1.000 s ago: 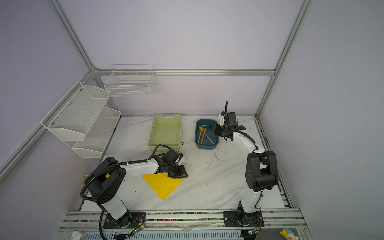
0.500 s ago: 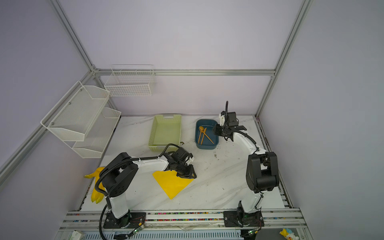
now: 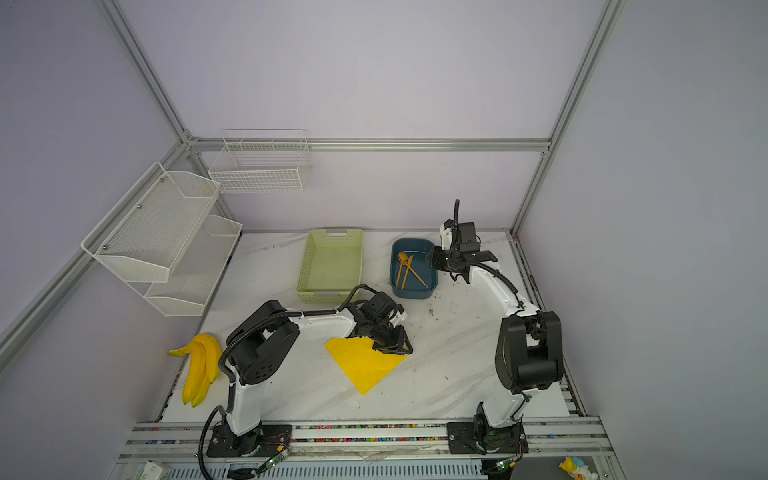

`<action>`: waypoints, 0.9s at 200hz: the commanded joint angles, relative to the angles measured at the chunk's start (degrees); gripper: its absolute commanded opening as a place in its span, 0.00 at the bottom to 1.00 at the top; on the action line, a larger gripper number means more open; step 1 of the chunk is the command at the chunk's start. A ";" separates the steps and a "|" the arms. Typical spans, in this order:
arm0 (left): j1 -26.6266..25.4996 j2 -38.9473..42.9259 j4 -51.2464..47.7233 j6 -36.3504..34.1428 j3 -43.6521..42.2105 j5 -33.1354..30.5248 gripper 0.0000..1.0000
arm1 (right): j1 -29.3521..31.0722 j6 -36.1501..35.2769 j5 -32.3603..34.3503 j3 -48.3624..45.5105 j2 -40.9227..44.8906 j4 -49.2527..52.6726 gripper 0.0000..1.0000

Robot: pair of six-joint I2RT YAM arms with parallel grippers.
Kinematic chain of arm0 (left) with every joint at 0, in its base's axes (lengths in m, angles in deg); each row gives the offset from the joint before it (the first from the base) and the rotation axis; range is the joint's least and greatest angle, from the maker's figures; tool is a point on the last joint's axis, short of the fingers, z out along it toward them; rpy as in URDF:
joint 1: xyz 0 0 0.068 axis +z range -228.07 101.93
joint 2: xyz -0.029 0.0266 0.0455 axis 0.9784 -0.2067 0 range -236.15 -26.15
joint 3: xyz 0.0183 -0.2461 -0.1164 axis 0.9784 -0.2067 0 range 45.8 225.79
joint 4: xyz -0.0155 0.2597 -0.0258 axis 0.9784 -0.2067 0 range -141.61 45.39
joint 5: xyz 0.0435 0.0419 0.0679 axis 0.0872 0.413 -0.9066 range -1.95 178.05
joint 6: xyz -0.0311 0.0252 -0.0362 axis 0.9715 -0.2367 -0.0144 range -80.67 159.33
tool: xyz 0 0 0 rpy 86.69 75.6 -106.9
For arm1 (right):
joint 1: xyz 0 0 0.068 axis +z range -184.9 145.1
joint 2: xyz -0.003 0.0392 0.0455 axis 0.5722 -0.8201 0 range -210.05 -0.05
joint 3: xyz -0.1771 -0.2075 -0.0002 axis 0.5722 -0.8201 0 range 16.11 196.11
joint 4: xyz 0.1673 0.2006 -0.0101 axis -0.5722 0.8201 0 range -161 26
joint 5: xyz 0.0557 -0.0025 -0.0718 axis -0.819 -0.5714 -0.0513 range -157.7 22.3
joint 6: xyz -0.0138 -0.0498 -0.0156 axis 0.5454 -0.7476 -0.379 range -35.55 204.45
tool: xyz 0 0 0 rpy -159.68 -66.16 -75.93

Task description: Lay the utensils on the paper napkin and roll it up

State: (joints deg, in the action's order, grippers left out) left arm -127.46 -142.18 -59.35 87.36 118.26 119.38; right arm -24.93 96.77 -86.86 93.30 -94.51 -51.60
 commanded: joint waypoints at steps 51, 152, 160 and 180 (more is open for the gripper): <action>0.62 16.00 -3.51 -5.55 -1.03 -12.90 0.36 | 5.51 7.09 -2.86 -10.31 12.27 6.01 0.30; 6.41 27.02 -19.15 -16.04 -17.23 -23.62 0.29 | 22.31 19.33 -2.80 -28.21 16.07 -1.44 0.18; 6.41 26.56 -18.97 -15.95 -18.38 -23.46 0.29 | 23.18 19.66 -2.90 -29.02 14.46 -2.24 0.18; 6.36 25.47 -17.97 -15.62 -20.69 -21.96 0.28 | 24.42 20.02 -1.48 -29.39 13.51 -2.35 0.17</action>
State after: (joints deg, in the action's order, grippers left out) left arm -120.95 -116.26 -77.91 73.49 101.13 96.50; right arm -1.67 114.30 -89.70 64.58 -79.93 -51.80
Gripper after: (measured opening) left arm 0.286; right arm 0.177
